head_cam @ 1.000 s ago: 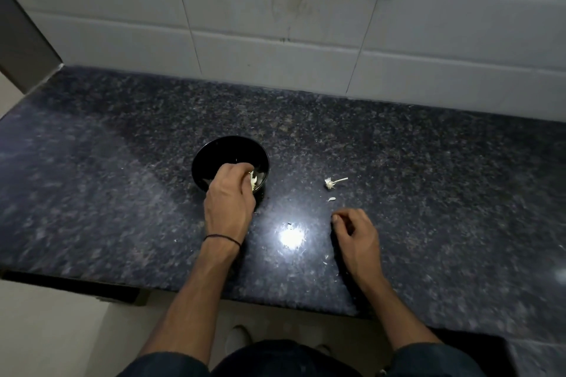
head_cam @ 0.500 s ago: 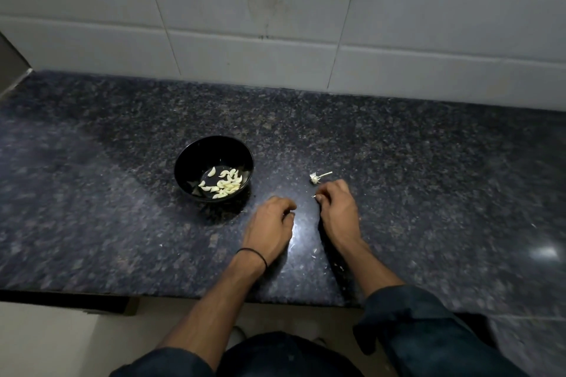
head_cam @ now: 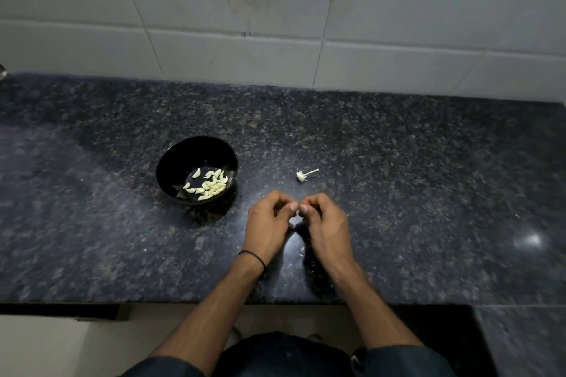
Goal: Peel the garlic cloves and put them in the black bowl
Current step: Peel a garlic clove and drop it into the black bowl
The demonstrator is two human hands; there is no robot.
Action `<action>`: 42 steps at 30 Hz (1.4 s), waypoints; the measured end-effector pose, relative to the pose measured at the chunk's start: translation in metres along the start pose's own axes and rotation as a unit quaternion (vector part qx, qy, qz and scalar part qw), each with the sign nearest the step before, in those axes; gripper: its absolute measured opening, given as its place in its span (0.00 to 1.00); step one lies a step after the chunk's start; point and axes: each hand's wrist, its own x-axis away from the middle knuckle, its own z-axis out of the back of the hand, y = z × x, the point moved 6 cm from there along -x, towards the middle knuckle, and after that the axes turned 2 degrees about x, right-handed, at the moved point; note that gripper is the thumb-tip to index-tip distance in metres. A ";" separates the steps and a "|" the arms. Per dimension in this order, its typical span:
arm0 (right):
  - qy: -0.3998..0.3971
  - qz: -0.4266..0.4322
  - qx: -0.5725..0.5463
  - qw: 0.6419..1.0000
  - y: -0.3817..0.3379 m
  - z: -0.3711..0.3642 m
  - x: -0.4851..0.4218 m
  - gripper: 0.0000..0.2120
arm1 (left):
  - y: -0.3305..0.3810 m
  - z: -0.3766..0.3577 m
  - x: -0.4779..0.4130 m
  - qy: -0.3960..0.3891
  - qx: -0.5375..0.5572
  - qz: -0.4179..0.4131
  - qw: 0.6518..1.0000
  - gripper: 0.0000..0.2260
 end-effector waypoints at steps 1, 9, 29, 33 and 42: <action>0.001 -0.011 -0.012 1.000 0.001 0.001 0.001 0.06 | -0.001 0.000 0.001 0.001 0.009 0.007 1.000 0.05; -0.001 -0.043 -0.018 0.999 0.007 -0.001 0.004 0.02 | 0.009 0.000 0.008 0.007 -0.015 -0.002 1.000 0.07; 0.031 -0.065 0.049 0.996 0.000 0.002 0.007 0.09 | 0.012 -0.023 0.010 -0.063 -0.048 0.027 0.997 0.10; 0.031 -0.082 0.063 0.994 0.001 0.004 0.002 0.15 | 0.021 -0.023 0.014 -0.059 -0.178 -0.094 0.978 0.12; 0.016 -0.015 0.079 0.997 0.000 0.001 0.001 0.10 | -0.003 -0.032 0.006 -0.062 0.101 0.117 0.986 0.11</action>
